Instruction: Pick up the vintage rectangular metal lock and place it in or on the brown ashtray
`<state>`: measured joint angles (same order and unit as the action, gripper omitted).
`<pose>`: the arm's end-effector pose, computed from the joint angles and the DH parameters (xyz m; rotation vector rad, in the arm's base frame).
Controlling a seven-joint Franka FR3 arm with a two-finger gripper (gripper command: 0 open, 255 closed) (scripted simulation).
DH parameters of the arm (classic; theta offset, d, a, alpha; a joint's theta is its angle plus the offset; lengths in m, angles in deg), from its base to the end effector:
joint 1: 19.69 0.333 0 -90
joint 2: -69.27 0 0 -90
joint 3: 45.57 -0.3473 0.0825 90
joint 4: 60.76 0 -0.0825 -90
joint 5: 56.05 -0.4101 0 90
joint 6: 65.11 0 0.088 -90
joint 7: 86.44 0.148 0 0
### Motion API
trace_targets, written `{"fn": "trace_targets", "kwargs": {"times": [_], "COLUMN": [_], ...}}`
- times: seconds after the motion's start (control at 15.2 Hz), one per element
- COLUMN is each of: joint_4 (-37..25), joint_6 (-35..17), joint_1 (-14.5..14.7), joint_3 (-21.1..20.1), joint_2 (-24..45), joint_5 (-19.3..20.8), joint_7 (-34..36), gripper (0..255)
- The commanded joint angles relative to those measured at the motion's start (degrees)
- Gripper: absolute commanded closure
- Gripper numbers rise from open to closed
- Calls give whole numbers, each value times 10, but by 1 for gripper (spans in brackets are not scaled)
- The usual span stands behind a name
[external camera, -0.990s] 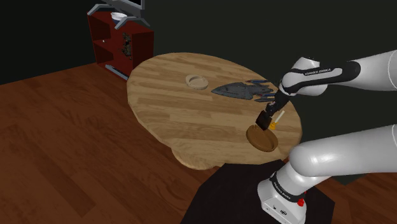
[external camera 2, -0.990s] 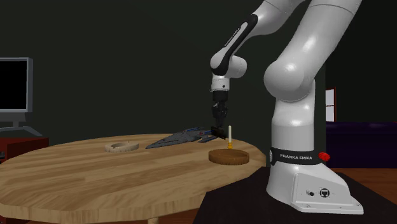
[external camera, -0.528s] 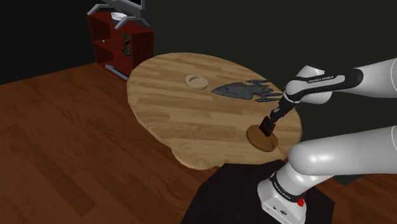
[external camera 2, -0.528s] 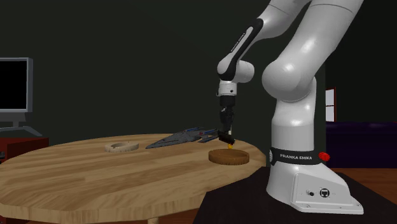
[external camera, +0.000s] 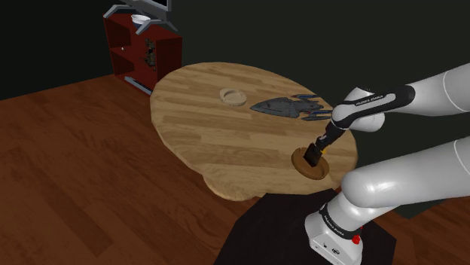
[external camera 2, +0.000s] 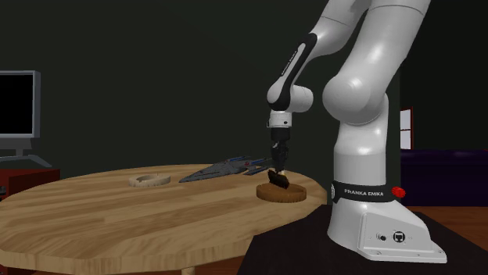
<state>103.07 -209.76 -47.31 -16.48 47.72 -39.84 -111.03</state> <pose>0.2133 -0.2860 0.2534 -3.1059 0.4701 -0.0374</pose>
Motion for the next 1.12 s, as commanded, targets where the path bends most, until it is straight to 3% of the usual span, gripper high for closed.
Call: {"fn": "trace_targets", "kwargs": {"times": [0.0, 0.26, 0.73, 0.79, 1.06], "joint_4": [3, 8, 8, 7, 7], "joint_6": [-26, -67, -67, -66, -67], "joint_1": [6, 16, 15, 16, 16], "joint_3": [7, 18, 17, 17, 17], "joint_2": [23, 59, 59, 59, 60], "joint_5": [-5, -16, -17, -17, -18], "joint_7": [-4, -14, -14, -14, -14], "gripper": [255, 255, 255, 0, 0]}}
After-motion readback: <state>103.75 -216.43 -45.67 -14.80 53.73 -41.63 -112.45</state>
